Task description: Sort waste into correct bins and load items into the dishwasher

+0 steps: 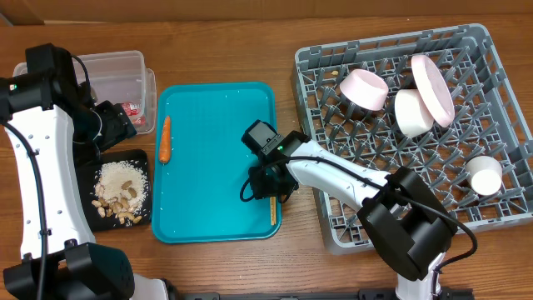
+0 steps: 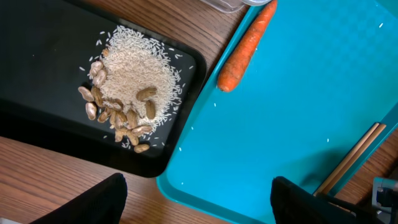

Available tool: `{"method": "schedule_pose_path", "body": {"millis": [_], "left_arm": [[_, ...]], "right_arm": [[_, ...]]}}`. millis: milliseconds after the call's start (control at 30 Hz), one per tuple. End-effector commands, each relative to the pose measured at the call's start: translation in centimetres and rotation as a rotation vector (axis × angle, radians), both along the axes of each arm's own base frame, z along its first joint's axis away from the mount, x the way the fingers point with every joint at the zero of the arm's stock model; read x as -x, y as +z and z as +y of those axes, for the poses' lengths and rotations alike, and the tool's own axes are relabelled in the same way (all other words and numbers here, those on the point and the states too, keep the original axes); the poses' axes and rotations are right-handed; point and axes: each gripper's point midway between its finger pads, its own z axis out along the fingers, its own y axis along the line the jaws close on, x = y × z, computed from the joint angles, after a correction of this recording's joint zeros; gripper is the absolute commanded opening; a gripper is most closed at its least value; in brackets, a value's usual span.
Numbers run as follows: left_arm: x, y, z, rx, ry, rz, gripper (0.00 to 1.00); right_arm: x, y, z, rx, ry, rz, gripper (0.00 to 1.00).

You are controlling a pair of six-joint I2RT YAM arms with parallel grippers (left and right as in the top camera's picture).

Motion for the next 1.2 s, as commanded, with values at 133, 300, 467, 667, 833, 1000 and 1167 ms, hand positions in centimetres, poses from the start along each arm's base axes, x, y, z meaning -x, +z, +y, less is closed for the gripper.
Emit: {"method": "schedule_pose_path", "body": {"millis": [133, 300, 467, 667, 833, 1000, 1167], "left_arm": [[0.0, 0.3, 0.3, -0.017, -0.015, -0.010, 0.76], [0.0, 0.3, 0.3, -0.017, -0.015, -0.010, 0.76], [0.0, 0.3, 0.3, -0.017, -0.014, -0.011, 0.76], [0.0, 0.3, 0.3, -0.017, -0.015, -0.011, 0.76], [-0.1, 0.3, 0.3, -0.018, -0.015, -0.015, 0.76], [-0.1, 0.3, 0.3, -0.019, -0.014, -0.018, 0.76], [-0.1, 0.3, 0.3, -0.019, -0.014, -0.018, 0.76]], "right_arm": [[-0.6, -1.2, -1.7, 0.111, -0.088, -0.029, 0.43], [-0.6, -1.2, -1.8, 0.115, -0.091, -0.030, 0.42], [-0.5, -0.7, -2.1, 0.136, -0.090, -0.022, 0.42], [-0.5, -0.7, -2.9, 0.175, -0.092, -0.028, 0.43], [1.3, -0.2, -0.8, 0.046, 0.088, 0.041, 0.43], [3.0, 1.4, 0.5, -0.066, 0.335, 0.077, 0.47], [0.0, 4.3, -1.2, 0.076, 0.275, -0.052, 0.49]]}}
